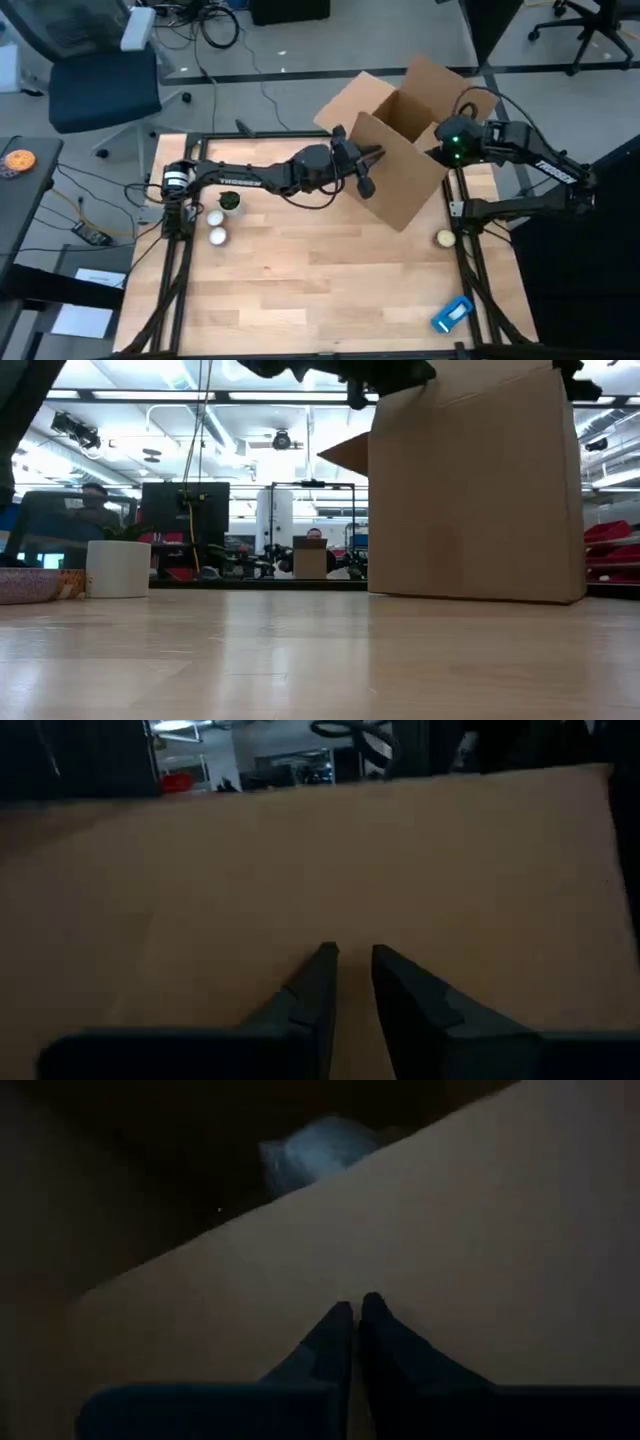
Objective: Wrap mug
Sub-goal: Close the box
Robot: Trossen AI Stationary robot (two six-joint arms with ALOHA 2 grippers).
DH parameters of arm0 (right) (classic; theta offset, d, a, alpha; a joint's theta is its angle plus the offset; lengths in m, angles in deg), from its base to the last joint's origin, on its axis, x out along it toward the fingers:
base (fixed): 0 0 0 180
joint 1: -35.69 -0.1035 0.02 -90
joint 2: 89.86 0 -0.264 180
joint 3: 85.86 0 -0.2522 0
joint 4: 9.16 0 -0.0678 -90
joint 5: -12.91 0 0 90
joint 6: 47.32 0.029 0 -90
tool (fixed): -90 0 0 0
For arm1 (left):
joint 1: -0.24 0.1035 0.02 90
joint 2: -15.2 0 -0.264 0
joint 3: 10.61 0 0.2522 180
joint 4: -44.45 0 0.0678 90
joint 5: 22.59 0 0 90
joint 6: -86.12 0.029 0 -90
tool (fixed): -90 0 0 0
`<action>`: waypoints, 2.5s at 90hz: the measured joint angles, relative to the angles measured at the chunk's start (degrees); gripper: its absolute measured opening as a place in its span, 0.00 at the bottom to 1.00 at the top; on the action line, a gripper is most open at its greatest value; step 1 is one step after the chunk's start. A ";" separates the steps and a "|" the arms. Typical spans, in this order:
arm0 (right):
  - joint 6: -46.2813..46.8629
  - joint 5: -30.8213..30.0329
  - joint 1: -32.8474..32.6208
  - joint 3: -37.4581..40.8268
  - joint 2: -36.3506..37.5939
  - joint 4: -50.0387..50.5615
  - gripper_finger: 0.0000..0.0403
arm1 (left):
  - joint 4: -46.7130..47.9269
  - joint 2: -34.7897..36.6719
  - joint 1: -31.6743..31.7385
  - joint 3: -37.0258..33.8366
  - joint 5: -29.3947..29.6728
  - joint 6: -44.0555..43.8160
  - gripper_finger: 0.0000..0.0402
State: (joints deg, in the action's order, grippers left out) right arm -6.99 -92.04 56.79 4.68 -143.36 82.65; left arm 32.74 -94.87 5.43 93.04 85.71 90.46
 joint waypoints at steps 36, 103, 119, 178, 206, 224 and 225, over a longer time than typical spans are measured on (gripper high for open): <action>-8.76 -6.41 -2.12 -8.16 11.80 -15.00 0.00 | 4.26 -0.53 1.88 -0.12 0.47 -0.79 0.13; -7.60 0.18 -5.88 7.95 6.31 -13.35 0.00 | 32.91 14.21 2.30 -0.05 -0.92 7.27 0.13; -7.98 0.12 -7.27 7.95 5.85 -12.22 0.00 | 52.74 17.40 7.04 -0.24 1.69 3.93 0.13; -5.40 0.25 -11.31 7.95 5.89 -12.31 0.00 | -16.88 14.30 16.84 -31.53 -5.07 -11.04 0.13; -5.46 0.42 -11.31 7.97 5.89 -12.36 0.00 | -30.38 14.43 13.39 -32.25 -17.20 -10.57 0.13; -5.42 0.46 -11.31 7.99 5.89 -13.18 0.00 | -28.66 13.08 12.27 -30.81 -15.53 -9.39 0.13; -5.42 0.46 -11.31 7.99 5.89 -13.28 0.00 | -28.68 12.98 12.27 -30.72 -15.40 -9.56 0.13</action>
State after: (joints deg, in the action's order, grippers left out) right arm -12.41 -91.57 45.48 12.67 -137.47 69.37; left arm 4.06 -81.89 17.69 62.32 70.31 80.91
